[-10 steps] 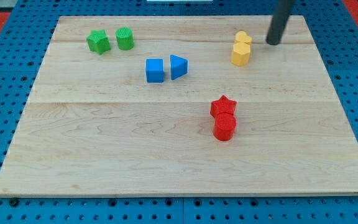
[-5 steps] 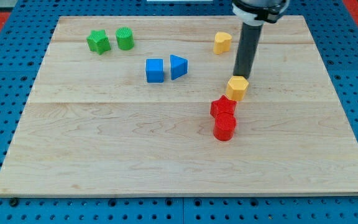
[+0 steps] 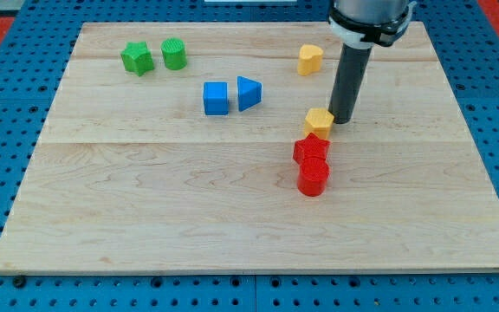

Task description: Move yellow hexagon to the top side of the red star

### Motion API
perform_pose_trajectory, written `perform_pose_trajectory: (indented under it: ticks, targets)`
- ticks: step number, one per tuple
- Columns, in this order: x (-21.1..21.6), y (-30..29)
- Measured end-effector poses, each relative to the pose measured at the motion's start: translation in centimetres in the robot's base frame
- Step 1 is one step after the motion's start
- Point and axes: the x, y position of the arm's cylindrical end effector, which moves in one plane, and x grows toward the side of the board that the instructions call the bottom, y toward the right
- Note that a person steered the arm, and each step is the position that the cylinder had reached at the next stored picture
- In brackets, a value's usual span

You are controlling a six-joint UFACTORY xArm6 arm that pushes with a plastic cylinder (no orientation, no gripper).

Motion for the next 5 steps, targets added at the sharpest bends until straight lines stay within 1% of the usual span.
perform_pose_trajectory:
  ticks: [5]
  targets:
    - [-0.5, -1.7]
